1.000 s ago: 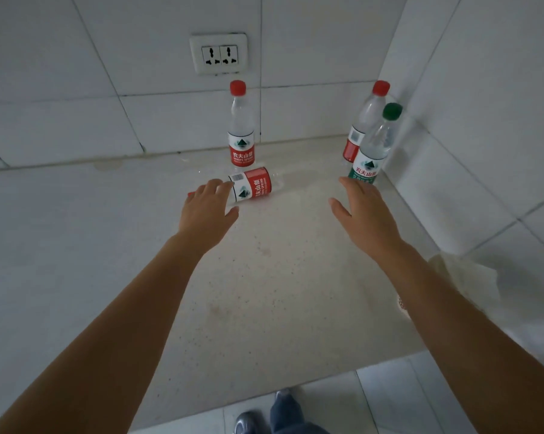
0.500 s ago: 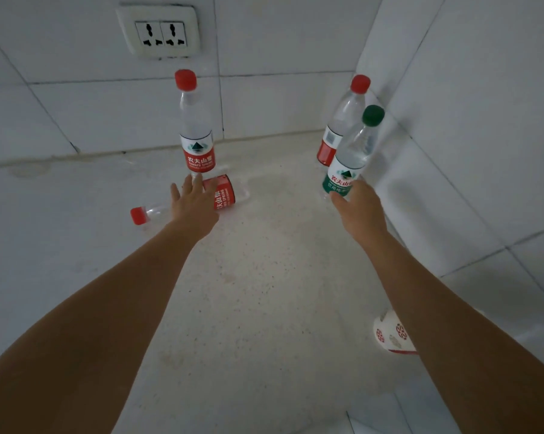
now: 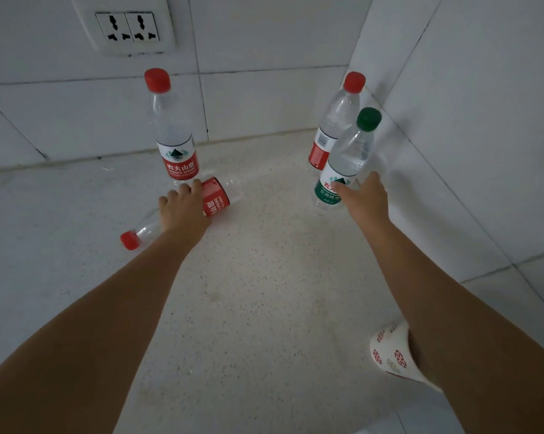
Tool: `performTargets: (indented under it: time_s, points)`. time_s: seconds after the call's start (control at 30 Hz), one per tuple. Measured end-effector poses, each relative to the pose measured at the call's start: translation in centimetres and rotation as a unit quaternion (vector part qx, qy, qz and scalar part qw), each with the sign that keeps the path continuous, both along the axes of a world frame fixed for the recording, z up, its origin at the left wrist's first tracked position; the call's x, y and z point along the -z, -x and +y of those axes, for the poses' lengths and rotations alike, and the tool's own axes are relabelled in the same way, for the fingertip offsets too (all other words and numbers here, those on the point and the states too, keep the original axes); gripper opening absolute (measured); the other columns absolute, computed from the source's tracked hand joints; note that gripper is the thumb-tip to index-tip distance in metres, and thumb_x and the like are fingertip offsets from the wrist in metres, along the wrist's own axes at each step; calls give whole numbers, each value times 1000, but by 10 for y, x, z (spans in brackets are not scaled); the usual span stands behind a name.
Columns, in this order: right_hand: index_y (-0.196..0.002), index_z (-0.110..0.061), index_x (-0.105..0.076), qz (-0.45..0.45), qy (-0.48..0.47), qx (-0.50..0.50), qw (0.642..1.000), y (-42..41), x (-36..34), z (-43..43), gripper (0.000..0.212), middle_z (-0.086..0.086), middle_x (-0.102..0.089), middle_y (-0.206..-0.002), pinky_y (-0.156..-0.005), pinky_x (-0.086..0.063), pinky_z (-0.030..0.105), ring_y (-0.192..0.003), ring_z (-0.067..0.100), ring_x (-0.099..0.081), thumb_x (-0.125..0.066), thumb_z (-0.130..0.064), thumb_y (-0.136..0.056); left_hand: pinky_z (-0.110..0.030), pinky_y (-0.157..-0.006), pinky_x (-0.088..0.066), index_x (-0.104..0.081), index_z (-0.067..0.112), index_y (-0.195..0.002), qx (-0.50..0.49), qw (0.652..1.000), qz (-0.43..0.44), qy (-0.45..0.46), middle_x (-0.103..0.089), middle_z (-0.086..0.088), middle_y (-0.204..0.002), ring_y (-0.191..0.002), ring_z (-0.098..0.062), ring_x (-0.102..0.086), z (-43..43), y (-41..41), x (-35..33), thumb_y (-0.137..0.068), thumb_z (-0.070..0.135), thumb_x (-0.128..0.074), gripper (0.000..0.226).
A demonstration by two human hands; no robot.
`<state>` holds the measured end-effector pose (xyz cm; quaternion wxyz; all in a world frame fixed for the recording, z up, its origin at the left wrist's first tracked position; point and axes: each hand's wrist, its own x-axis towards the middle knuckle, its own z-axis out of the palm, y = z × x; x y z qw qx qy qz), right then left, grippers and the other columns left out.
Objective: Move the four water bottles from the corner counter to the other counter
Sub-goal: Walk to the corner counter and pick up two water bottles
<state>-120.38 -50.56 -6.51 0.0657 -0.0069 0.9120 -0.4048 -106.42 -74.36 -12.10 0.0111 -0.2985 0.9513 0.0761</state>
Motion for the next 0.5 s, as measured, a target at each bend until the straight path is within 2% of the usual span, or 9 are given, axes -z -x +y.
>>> performTargets:
  time_s: [0.13,0.33,0.5]
  points:
    - [-141,-9,-22,-13,81,-9,997,9,2,-6,86,12,-42,-142,-103,-41,39,-128,28,-45,-74,-21,-73,-50,-107,-33,-30,9,-138,1,999,52,-9,-47,-18,-135,-124,-37,-45,5,13,-12,-79,23,-70,73]
    - [-136,-16,-27,-11,134,-12,991,11,5,-12,78,6,-47,-136,-91,-39,27,-124,22,-47,-74,-15,-74,-50,-110,-29,-28,12,-139,8,998,68,-13,-46,-16,-136,-128,-35,-42,14,20,-20,-80,22,-69,73]
    - [-134,-15,-29,-11,141,10,990,17,5,-15,75,6,-49,-132,-96,-43,32,-122,23,-49,-73,-17,-74,-48,-110,-28,-29,13,-139,10,999,48,-3,-47,-15,-135,-127,-34,-42,17,14,-16,-80,23,-69,72]
